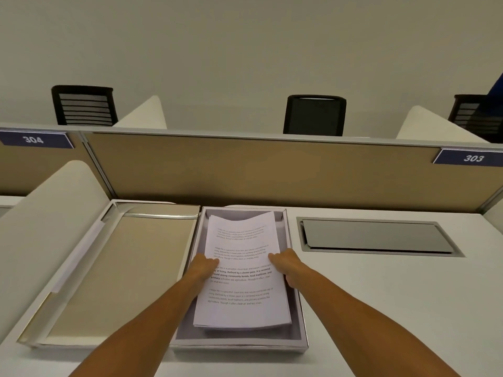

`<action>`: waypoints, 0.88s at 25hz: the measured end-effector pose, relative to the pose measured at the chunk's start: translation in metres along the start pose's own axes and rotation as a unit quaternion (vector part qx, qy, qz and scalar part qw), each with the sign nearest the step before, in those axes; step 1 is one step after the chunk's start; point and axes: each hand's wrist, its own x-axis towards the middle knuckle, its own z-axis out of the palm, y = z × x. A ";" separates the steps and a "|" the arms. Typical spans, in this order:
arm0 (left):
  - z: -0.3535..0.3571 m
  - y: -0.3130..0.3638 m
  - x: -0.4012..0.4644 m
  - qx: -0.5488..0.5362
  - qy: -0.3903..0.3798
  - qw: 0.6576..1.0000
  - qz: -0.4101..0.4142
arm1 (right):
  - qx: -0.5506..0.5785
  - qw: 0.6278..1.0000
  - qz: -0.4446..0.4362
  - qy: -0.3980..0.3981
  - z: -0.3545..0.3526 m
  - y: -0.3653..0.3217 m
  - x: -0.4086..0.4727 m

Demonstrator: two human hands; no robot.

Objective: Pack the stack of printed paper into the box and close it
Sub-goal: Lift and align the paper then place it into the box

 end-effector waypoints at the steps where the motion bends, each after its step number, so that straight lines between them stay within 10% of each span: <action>1: 0.000 0.001 0.003 0.004 0.003 1.000 -0.005 | 0.002 1.000 0.004 0.002 0.001 0.000 0.002; 22: 0.005 0.001 -0.018 0.141 0.065 0.983 0.094 | -0.051 0.998 -0.033 0.025 0.017 0.004 -0.023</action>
